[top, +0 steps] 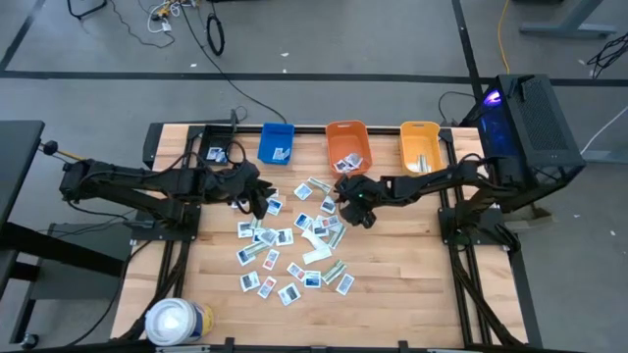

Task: Pick & Place First Aid Supplies
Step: Put the towelette pack into the orange bin

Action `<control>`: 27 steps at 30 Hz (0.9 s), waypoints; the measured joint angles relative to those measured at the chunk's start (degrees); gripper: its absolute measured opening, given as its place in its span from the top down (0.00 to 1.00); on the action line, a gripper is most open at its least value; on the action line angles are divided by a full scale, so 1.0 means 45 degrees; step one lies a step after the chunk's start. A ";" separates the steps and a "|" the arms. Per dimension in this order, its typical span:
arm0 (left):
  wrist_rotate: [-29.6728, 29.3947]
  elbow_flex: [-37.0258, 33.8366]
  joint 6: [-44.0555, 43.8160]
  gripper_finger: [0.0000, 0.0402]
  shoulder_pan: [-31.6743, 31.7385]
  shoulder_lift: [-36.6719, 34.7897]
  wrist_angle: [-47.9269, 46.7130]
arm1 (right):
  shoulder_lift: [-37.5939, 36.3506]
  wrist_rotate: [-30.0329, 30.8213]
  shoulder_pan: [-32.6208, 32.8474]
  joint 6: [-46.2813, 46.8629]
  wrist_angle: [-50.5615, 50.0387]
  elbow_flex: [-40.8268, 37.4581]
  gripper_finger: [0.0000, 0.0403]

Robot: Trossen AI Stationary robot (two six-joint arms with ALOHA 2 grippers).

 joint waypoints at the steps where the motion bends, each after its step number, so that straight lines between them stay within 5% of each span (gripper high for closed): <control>1: 0.0000 0.0000 -0.0004 0.70 0.0000 0.0000 0.0009 | 0.0138 0.0003 -0.0003 -0.0092 0.0131 0.0000 0.58; 15: 0.0000 0.0000 -0.0092 0.70 0.0003 -0.0005 0.0006 | 0.0856 0.1249 -0.0037 -0.1381 0.0804 -0.0010 0.58; 27: 0.0005 0.0000 -0.0102 0.70 0.0005 -0.0005 0.0005 | 0.1333 0.0693 -0.0277 -0.1634 0.0949 -0.0005 0.58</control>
